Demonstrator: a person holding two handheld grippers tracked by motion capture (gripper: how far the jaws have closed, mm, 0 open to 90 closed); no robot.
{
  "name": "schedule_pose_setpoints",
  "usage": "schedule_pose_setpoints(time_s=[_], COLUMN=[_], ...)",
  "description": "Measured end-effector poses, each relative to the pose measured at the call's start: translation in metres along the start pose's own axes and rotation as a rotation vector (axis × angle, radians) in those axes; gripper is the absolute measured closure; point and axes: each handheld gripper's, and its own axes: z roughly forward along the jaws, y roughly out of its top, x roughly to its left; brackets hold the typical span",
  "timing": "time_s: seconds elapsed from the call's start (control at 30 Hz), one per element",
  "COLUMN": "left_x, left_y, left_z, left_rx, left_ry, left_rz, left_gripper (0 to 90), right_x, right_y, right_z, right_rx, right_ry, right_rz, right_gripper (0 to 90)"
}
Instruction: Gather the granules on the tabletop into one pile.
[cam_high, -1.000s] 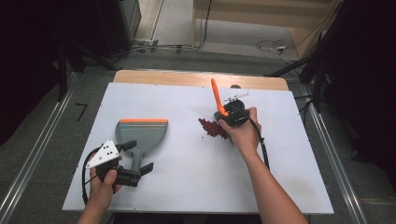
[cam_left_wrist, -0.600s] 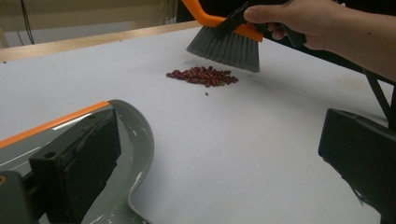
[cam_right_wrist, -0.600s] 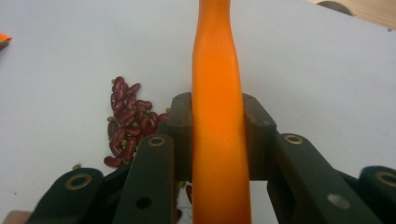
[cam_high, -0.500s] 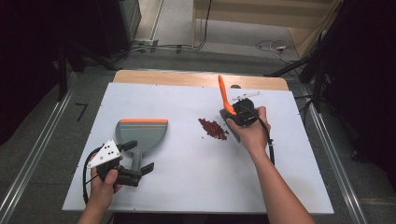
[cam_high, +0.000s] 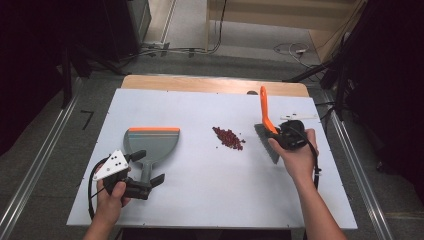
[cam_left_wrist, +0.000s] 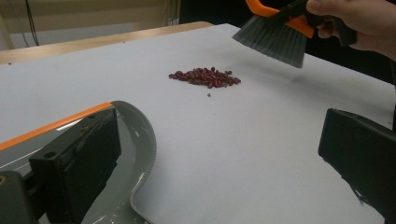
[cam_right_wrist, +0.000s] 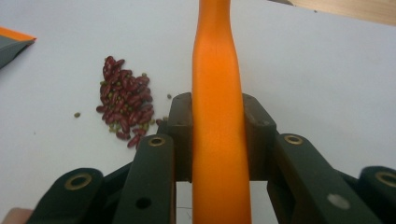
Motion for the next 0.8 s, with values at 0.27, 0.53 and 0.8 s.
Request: schedule_pose_setpoints(time_s=[0.27,0.53,0.8], left_x=[0.0,0.002,0.003], left_y=[0.001,0.001,0.001], left_z=[-0.002,-0.004,-0.005], left_rx=[-0.01,-0.013,-0.019], left_ry=[0.008,0.014,0.016], left_rz=[-0.001,-0.003,-0.007], left_gripper=[0.0,0.0,0.0], right_x=[-0.02,-0.032,-0.035], right_y=[-0.037,-0.068,-0.074], right_z=[-0.029,-0.047,-0.045], right_rx=[-0.038,-0.05,-0.044], right_ry=[0.016,0.029,0.027], right_rz=[0.056,0.079,0.094], right_gripper=[68.7,68.7,68.7])
